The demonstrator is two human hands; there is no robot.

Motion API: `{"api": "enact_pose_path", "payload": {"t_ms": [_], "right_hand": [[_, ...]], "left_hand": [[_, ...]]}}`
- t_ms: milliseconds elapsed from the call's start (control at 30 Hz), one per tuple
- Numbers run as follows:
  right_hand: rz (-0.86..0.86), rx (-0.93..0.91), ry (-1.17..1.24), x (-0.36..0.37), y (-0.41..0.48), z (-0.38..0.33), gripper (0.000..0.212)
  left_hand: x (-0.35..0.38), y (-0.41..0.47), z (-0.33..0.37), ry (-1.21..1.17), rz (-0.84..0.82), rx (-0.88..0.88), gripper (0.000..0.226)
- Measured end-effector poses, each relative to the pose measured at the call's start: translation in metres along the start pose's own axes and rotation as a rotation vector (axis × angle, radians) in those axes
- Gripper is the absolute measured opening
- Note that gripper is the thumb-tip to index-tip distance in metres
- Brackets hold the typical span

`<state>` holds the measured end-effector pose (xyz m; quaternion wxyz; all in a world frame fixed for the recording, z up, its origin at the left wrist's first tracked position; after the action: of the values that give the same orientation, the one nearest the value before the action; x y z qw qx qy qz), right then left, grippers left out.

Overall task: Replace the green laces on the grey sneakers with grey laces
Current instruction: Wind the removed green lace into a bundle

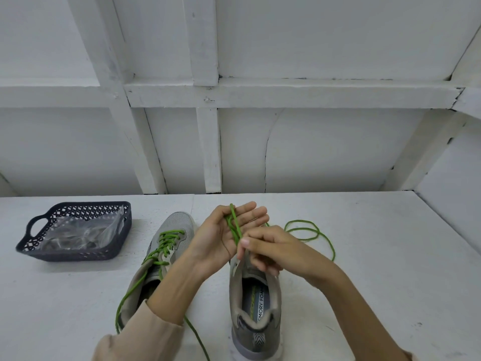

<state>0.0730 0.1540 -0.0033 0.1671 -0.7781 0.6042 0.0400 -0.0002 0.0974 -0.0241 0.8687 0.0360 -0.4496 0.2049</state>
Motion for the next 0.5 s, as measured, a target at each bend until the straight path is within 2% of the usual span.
{"api": "enact_pose_path", "payload": {"t_ms": [133,300,400,500], "right_hand": [[0.051,-0.032,0.102,-0.001,0.0,0.003,0.028],[0.054,0.008,0.079,0.001,0.003,0.01,0.029],[0.044,0.016,0.014,0.003,0.004,0.012,0.028],[0.012,0.001,-0.047,0.006,0.004,0.012,0.027]], "left_hand": [[-0.004,0.001,-0.004,-0.084,0.004,-0.013,0.051],[-0.004,0.0,-0.007,-0.22,-0.029,-0.036,0.044],[-0.002,0.001,-0.004,-0.106,-0.038,-0.01,0.029],[0.001,0.004,-0.002,0.006,-0.055,0.02,0.031]]}}
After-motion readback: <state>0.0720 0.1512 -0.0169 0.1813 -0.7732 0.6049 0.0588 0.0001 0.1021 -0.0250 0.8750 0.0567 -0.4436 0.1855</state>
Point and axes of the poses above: each hand's wrist, its own y-axis towards the middle knuckle, its own x-axis out of the palm, z = x × y, the point moved 7 cm from there along y, towards the middle knuckle, and after that the axes turned 13 degrees about -z, right-handed, at the moved point
